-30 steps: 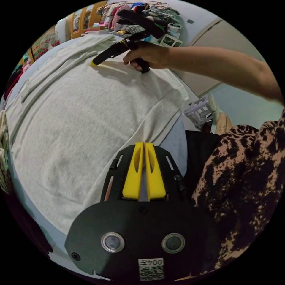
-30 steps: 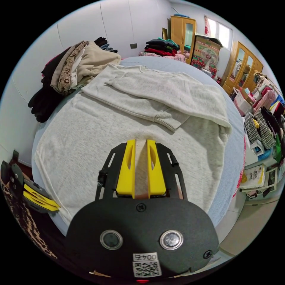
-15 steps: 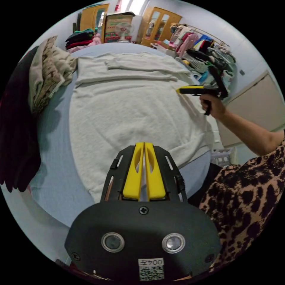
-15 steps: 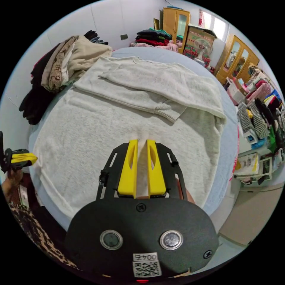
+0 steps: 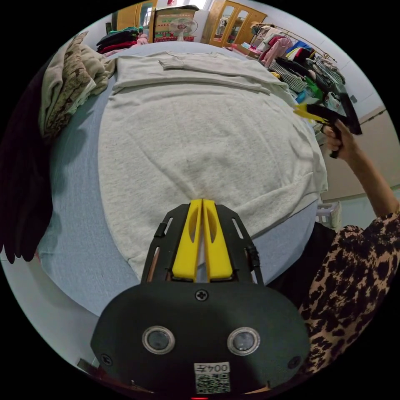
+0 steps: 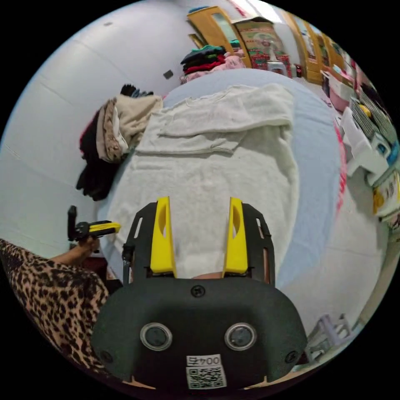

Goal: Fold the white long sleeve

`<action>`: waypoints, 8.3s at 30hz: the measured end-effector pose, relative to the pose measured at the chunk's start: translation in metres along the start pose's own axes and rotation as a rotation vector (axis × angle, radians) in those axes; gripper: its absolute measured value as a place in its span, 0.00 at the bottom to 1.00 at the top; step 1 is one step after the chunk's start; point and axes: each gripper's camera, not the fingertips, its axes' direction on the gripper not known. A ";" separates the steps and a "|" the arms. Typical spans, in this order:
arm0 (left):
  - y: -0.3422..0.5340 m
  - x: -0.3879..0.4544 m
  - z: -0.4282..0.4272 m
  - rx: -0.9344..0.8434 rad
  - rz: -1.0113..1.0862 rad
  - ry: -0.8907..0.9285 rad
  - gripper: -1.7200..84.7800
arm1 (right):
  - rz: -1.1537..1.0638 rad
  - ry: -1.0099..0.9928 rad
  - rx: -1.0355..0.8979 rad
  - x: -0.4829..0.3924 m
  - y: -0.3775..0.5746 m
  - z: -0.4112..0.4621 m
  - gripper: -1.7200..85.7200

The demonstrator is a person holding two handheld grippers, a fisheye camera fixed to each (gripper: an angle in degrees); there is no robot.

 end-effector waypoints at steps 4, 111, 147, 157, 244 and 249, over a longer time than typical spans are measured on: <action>0.003 0.010 -0.002 0.001 0.002 -0.015 0.02 | 0.253 -0.089 -0.007 0.091 0.117 -0.072 0.19; 0.334 0.031 -0.152 0.007 -0.501 -0.068 0.04 | -0.304 0.323 -0.747 0.005 0.279 0.446 0.09; -0.228 -0.054 -0.317 -0.005 -0.369 0.055 0.18 | -0.084 0.091 -0.737 0.108 0.209 0.381 0.06; -0.219 0.012 -0.337 0.047 -0.236 -0.095 0.08 | -0.102 0.103 -0.772 0.103 0.185 0.391 0.06; -0.079 0.209 -0.305 0.057 -0.020 -0.250 0.02 | -0.242 0.707 0.012 0.083 -0.121 0.217 0.07; -0.084 0.204 -0.306 0.053 -0.011 -0.257 0.02 | -0.123 0.617 0.023 0.141 -0.118 0.189 0.06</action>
